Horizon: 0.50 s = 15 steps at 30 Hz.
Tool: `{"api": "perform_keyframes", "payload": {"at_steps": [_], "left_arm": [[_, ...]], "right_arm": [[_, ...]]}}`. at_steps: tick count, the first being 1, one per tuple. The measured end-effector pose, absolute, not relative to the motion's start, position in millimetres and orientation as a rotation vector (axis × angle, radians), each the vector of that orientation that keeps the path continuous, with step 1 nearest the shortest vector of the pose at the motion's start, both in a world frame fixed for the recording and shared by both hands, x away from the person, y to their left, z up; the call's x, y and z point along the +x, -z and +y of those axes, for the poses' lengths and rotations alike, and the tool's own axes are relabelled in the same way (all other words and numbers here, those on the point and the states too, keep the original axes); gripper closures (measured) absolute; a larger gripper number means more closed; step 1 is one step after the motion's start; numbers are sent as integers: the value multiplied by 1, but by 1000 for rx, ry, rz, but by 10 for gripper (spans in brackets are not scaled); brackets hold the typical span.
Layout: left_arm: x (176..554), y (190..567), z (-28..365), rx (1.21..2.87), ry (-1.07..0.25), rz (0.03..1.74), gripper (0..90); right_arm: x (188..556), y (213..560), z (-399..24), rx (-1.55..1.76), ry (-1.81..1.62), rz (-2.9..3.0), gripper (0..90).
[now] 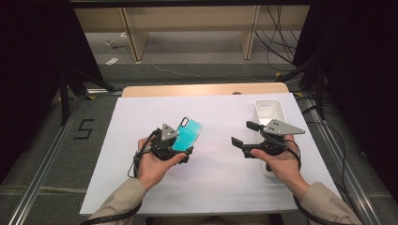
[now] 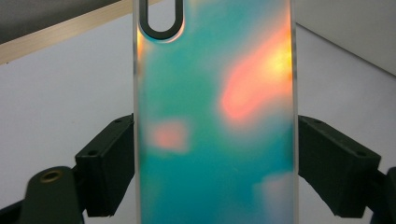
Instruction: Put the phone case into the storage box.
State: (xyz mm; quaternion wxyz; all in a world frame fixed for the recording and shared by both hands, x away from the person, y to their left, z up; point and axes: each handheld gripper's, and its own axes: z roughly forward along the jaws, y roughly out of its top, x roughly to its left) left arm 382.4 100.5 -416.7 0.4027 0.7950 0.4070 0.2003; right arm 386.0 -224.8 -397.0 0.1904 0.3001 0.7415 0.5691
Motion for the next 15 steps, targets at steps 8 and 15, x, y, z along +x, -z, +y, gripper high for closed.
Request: {"api": "perform_keyframes", "payload": {"at_steps": [8,15], "left_arm": [[381,416,96,2015,-505,1009,173],[379,417,90,2018,-502,989,173]], "right_arm": [[392,396,-214,838,-1597,2094,156],[397,396,-206,849,-1589,2105,156]]}}
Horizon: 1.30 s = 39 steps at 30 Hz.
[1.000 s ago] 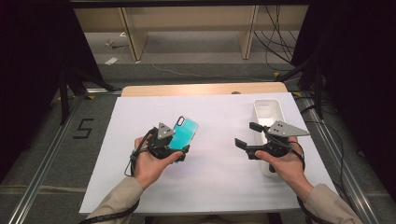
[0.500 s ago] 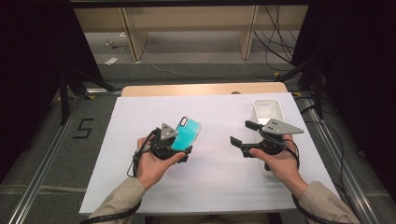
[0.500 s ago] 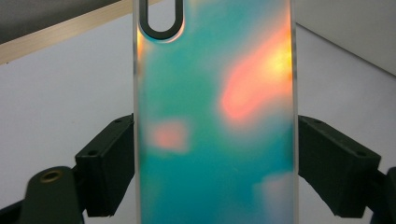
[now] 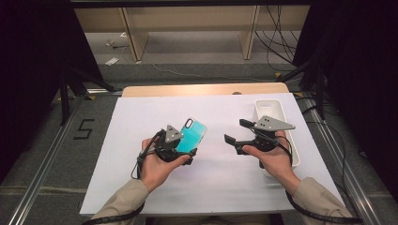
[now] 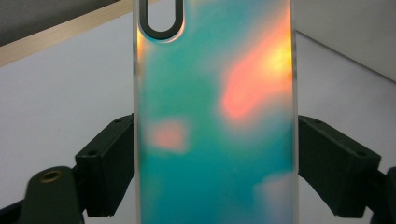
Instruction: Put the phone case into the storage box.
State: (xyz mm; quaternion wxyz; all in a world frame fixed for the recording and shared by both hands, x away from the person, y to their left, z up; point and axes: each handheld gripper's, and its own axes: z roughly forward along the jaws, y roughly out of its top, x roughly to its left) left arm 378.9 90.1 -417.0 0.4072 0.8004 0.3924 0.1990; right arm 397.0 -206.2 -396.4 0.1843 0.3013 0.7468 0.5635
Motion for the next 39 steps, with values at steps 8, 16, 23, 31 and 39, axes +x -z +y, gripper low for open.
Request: {"api": "perform_keyframes", "payload": {"at_steps": [8,16,23,31,39], "left_arm": [[377,417,82,2031,-493,969,173],[376,416,73,2037,-487,946,173],[375,416,67,2041,-482,925,173],[373,416,59,2048,-477,901,173],[372,416,52,2056,-466,880,173]], "right_arm": [[401,396,-200,847,-1590,2111,158],[406,394,-190,841,-1598,2117,158],[409,395,-186,845,-1599,2126,159],[412,395,-184,851,-1599,2129,160],[415,396,-179,856,-1604,2132,166]]}}
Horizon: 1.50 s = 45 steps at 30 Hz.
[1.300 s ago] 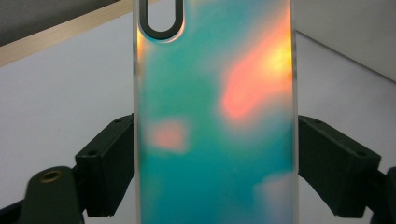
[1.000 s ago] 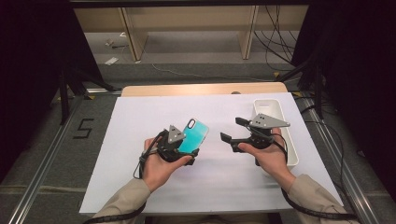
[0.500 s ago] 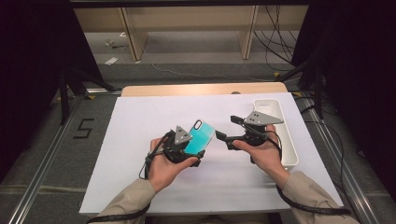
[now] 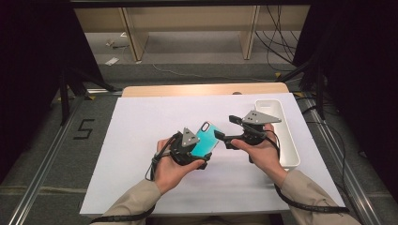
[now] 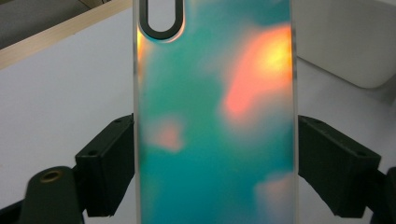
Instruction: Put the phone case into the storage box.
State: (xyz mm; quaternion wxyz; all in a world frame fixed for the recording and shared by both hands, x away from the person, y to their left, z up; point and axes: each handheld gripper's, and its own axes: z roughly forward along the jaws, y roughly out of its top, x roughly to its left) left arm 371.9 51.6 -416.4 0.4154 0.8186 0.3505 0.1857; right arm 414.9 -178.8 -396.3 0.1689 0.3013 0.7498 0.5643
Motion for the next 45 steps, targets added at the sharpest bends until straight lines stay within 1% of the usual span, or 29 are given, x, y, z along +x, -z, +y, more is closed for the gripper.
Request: {"api": "perform_keyframes", "payload": {"at_steps": [25,30,39,45], "left_arm": [[370,416,38,2064,-462,837,173],[371,415,37,2063,-476,828,173],[371,416,36,2063,-476,835,173],[371,416,35,2063,-471,836,173]], "right_arm": [[425,401,-163,887,-1608,2156,188],[428,404,-161,905,-1610,2163,219],[430,405,-159,919,-1615,2169,240],[431,407,-158,935,-1618,2174,281]]}}
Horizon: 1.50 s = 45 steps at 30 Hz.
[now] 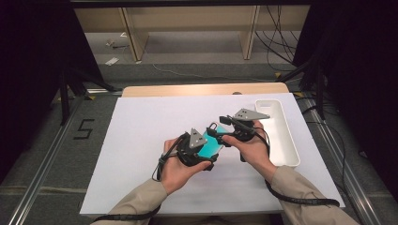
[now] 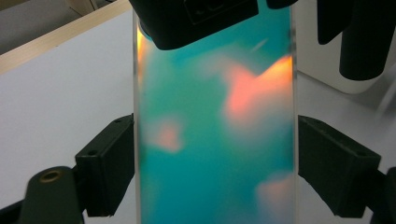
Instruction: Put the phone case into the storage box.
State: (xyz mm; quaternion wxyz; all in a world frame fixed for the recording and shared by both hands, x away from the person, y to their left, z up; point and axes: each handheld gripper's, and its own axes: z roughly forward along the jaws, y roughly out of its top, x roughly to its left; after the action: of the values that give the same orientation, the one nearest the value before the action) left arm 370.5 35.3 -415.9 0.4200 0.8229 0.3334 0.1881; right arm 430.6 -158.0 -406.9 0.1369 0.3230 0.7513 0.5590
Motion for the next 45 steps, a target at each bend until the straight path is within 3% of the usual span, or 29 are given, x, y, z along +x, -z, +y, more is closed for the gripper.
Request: {"api": "perform_keyframes", "payload": {"at_steps": [10,27,45], "left_arm": [[371,417,35,2062,-468,834,173],[371,420,34,2067,-462,816,172],[372,423,33,2089,-506,772,169]], "right_arm": [[432,411,-158,980,-1661,2202,464],[436,410,-163,1070,-1785,2229,669],[429,405,-159,993,-1806,2229,729]]}}
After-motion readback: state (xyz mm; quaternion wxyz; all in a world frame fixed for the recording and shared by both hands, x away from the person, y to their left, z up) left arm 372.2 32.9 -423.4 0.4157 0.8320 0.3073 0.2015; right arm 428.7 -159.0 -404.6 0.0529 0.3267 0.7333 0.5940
